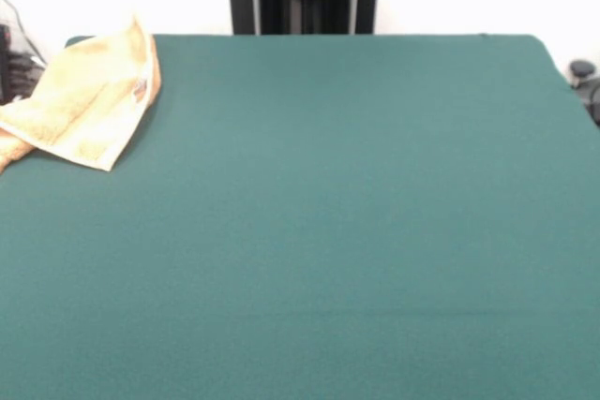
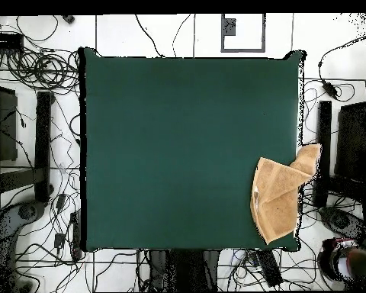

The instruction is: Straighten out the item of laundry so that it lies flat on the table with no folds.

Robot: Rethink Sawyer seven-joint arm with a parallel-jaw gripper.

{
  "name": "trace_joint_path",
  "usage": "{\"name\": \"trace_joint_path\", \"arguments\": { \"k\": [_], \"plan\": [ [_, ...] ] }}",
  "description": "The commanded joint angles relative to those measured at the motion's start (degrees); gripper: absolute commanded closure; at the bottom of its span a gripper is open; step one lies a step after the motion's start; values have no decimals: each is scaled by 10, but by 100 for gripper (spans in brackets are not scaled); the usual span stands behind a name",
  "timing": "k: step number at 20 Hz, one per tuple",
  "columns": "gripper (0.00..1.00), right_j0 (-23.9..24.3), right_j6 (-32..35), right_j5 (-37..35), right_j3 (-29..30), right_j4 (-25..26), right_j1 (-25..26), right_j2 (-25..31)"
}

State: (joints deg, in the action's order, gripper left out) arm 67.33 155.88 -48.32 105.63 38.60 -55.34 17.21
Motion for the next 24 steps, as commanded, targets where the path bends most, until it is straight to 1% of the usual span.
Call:
{"name": "trace_joint_path", "arguments": {
  "k": [1,2,4,6,8,10,11,15,17,20,24],
  "plan": [
    [100,-39,-34,26,-4,-3,61,6],
    [100,-43,-11,47,-3,-4,76,2],
    [100,-64,42,94,-10,18,111,-18],
    [100,-86,90,136,-16,26,142,-41],
    [100,-125,145,180,-34,41,178,-78],
    [100,-158,188,224,-50,38,217,-115],
    [100,-185,217,246,-67,47,242,-143],
    [100,-240,248,301,-98,16,310,-211],
    [100,-263,250,324,-109,-4,339,-240],
    [100,-290,255,375,-132,-35,393,-281],
    [100,-317,252,419,-150,-88,443,-319]
  ]
}}
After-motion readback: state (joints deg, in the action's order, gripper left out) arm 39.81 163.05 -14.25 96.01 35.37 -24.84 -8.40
